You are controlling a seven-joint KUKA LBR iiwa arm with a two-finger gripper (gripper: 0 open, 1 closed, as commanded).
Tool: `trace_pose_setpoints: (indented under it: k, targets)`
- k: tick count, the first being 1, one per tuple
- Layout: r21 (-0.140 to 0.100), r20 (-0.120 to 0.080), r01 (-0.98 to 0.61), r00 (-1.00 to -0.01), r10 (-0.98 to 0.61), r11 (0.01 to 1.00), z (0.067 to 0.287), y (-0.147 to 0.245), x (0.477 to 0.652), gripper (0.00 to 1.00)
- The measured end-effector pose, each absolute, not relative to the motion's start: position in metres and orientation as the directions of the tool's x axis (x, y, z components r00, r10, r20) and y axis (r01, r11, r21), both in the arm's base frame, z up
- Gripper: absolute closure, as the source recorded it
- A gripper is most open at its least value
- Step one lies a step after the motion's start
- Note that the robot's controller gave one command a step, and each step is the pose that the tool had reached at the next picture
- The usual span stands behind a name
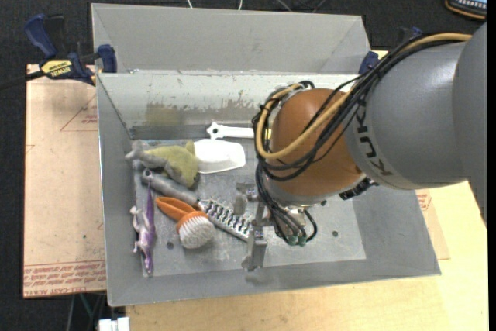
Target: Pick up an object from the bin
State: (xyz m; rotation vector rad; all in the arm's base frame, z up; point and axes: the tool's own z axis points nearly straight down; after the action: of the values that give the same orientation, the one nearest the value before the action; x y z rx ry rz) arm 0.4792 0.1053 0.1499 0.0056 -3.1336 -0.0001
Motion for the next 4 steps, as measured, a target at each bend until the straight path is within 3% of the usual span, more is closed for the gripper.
trace_pose_setpoints:
  k: [1, 2, 3, 4]
  targets:
    - [0.001, 0.001, 0.001, -1.000, 0.001, 1.000, 0.154, 0.105, 0.481, 0.00]
    - [0.002, 0.000, 0.180, -0.984, 0.180, 0.984, 0.075, 0.089, 0.502, 0.00]
    - [0.004, -0.003, 0.307, -0.952, 0.307, 0.952, 0.070, 0.091, 0.492, 0.00]
    - [0.004, -0.007, 0.254, -0.967, 0.254, 0.967, 0.071, 0.105, 0.487, 0.00]
